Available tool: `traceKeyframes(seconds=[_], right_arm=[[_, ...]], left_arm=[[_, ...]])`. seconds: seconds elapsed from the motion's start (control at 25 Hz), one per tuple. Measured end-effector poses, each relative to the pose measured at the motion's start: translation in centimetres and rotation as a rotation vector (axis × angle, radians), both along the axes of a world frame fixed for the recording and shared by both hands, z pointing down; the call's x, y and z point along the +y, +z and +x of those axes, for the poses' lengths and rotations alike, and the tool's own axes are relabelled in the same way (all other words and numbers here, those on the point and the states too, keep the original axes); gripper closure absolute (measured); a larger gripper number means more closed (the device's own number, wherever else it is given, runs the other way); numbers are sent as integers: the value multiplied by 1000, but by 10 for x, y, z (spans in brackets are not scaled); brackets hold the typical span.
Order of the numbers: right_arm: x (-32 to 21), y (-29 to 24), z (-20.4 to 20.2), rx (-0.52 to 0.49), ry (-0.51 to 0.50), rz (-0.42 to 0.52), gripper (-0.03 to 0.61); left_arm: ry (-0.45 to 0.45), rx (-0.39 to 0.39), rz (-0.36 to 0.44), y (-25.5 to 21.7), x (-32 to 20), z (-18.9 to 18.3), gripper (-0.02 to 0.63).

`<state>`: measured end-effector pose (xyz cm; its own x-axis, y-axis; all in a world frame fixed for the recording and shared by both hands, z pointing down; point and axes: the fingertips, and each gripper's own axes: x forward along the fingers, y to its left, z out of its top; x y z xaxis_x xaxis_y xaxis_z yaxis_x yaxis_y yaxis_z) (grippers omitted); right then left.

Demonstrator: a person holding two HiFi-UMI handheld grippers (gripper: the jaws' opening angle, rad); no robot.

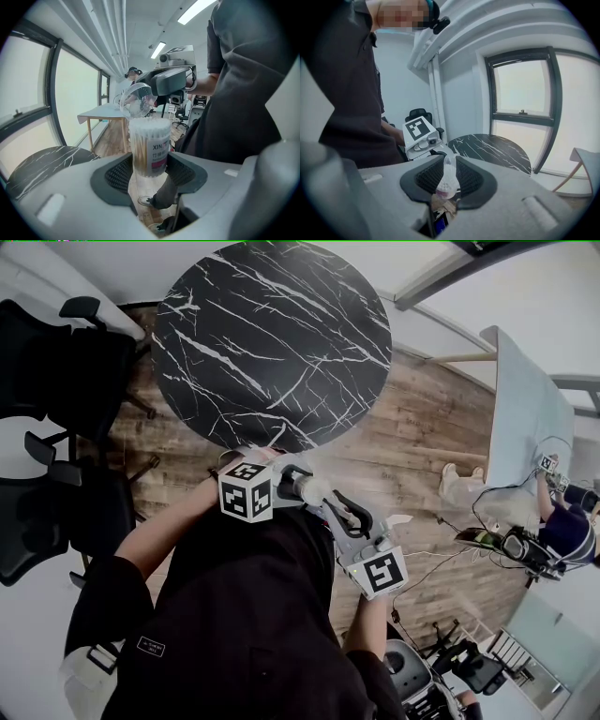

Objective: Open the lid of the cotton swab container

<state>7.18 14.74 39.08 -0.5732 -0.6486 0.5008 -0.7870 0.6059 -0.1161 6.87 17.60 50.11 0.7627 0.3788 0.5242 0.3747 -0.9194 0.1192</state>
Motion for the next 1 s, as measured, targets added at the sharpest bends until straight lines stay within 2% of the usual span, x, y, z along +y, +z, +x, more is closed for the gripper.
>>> traceKeyframes(seconds=[0.32, 0.56, 1.0], right_arm=[[0, 3, 11, -29, 26, 10, 499], [-3, 1, 17, -98, 77, -35, 501], [-3, -1, 23, -226, 110, -71, 503]], left_arm=[[3, 5, 0, 1, 2, 0, 377], [4, 15, -11, 0, 4, 1, 377], [9, 40, -16, -2, 8, -3, 377]])
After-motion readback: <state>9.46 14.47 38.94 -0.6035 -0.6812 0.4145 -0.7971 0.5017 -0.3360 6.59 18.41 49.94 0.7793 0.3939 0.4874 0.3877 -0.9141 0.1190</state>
